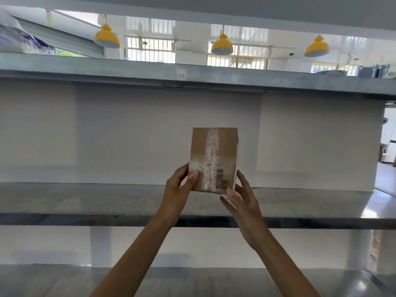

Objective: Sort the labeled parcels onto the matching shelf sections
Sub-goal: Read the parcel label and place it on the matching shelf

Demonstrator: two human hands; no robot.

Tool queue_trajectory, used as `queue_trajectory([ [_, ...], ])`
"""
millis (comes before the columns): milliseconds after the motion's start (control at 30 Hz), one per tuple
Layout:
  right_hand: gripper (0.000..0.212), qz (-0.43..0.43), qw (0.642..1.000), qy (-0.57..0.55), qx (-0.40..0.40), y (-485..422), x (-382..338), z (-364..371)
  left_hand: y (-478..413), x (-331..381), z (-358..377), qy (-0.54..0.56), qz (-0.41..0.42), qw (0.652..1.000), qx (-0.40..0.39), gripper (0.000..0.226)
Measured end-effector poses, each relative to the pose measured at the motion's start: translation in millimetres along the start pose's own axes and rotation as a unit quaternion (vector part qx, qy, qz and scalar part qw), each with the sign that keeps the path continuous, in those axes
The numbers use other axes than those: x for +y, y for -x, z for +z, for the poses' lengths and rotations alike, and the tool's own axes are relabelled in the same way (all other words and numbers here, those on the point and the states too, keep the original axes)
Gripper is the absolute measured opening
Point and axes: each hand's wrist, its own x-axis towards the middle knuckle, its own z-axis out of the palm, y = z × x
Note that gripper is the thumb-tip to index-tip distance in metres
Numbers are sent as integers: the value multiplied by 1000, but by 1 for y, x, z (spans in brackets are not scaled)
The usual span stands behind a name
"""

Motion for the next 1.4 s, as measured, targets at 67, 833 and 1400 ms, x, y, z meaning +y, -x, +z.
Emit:
queue_trajectory([
  [67, 79, -4, 1000, 23, 18, 1, 2, 0, 2, 1, 4, -32, 31, 997, 64, 35],
  [833, 62, -55, 996, 57, 36, 12, -19, -17, -5, 0, 13, 48, -93, 989, -103, 76],
  [1400, 55, -113, 990, 79, -5, 4, -18, -10, 17, -14, 37, 57, -44, 992, -108, 80],
])
